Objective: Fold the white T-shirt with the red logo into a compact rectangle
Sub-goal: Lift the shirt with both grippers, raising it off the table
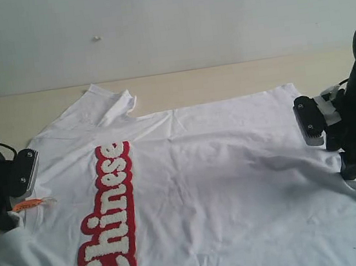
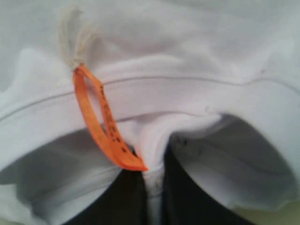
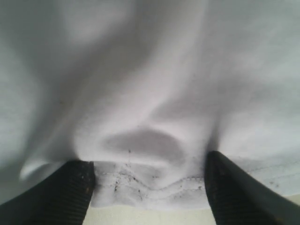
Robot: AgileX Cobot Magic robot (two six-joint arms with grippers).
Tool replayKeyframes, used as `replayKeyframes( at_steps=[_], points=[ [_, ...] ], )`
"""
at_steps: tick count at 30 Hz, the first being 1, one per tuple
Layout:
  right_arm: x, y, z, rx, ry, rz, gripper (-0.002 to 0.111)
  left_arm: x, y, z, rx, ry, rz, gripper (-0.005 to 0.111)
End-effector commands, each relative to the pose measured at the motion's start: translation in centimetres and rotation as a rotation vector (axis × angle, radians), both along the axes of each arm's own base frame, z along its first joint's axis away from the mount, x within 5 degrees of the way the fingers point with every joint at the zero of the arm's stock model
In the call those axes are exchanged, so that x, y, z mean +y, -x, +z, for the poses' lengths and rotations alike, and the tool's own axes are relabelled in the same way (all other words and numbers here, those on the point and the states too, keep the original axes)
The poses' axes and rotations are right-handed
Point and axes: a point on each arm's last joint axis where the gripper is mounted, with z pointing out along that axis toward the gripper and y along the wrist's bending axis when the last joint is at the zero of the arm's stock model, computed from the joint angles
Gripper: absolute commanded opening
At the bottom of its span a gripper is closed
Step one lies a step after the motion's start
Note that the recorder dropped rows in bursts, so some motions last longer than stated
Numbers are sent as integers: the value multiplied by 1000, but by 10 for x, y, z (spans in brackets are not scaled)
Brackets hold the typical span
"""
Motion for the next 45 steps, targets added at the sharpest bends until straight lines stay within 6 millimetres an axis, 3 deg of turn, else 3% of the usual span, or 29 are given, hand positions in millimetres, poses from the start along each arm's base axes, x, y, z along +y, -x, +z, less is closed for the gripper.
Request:
replayKeyframes(
  at_steps=[1, 17, 18, 20, 21, 22, 30, 35, 42, 45],
  points=[
    [2, -1, -10, -12, -27, -36, 65, 5, 18, -49, 128, -39, -21, 0],
    [1, -3, -10, -24, -19, -26, 62, 5, 18, -49, 128, -39, -21, 0],
    [0, -2, -10, -21, -5, -11, 54, 5, 18, -49, 128, -39, -21, 0],
    [-5, 0, -10, 5, 45, 46, 29, 5, 18, -49, 128, -39, -21, 0],
    [-6, 2, -10, 26, 62, 65, 10, 5, 18, -49, 128, -39, -21, 0],
    [-9, 3, -10, 36, 81, 81, 1, 5, 18, -49, 128, -39, -21, 0],
    [-11, 2, -10, 30, 96, 92, 0, 5, 18, -49, 124, -42, -27, 0],
    [-11, 2, -3, 8, 101, 92, 0, 5, 6, -37, 82, -39, 33, 0],
    [-11, -1, 33, -121, 115, 86, 0, 4, -5, -9, -10, -31, 71, 0],
    [-11, 1, 57, -178, 125, 82, 0, 5, -9, 14, -73, -34, 71, 0]
  ],
)
